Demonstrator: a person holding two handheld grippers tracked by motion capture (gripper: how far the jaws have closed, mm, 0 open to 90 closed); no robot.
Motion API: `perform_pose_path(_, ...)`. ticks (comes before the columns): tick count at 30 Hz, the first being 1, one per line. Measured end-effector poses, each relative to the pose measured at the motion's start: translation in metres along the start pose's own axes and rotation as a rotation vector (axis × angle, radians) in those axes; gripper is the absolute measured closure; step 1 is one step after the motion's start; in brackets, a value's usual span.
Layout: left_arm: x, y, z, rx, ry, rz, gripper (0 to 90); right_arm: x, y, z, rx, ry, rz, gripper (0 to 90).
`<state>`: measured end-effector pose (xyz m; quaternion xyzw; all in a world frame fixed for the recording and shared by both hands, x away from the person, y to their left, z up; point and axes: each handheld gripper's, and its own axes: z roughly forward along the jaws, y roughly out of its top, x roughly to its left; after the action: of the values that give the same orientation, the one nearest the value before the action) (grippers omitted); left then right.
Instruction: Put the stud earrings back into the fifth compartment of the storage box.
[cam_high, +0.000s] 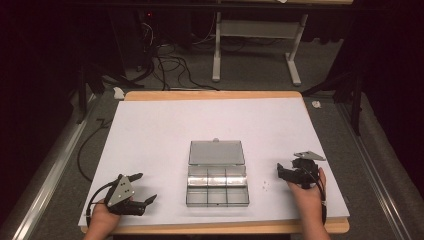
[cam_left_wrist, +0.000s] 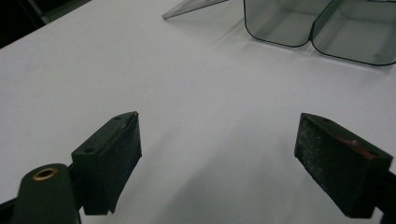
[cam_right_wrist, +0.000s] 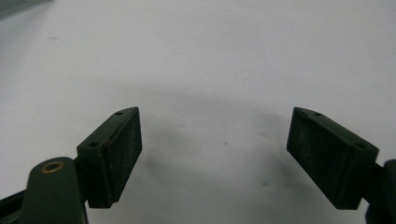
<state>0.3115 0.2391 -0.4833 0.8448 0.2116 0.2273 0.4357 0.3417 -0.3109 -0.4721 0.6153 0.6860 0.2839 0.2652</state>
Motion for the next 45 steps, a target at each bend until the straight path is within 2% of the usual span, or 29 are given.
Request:
perform_pose_path(1,0.0,0.0,0.0,-0.001,0.002,0.002,15.3,0.002,-0.003,-0.007,-0.009,0.01,-0.004,17.4)
perform_pose_path(5,-0.001,0.0,0.0,0.003,0.005,0.004,15.3,0.002,-0.004,-0.013,-0.02,0.024,-0.018,17.3)
perform_pose_path(7,0.0,0.0,0.001,0.006,0.0,-0.002,15.3,0.002,-0.005,-0.015,-0.026,0.022,-0.007,17.2)
perform_pose_path(12,0.002,0.001,0.002,0.023,-0.009,-0.021,15.3,0.001,-0.006,-0.013,-0.015,0.029,0.0,15.5)
perform_pose_path(19,0.002,0.001,0.003,0.028,-0.012,-0.019,15.3,0.004,-0.006,-0.013,0.001,0.034,-0.02,14.4)
perform_pose_path(24,0.002,0.001,0.003,0.03,-0.012,-0.016,15.3,0.008,-0.004,-0.013,-0.008,0.031,-0.037,13.8)
perform_pose_path(31,0.002,0.001,0.003,0.033,-0.011,-0.012,15.3,0.015,-0.002,-0.015,-0.003,0.057,-0.044,13.6)
perform_pose_path(45,0.002,0.002,0.003,0.035,-0.012,-0.011,15.3,0.023,0.0,-0.024,0.005,0.078,-0.08,13.9)
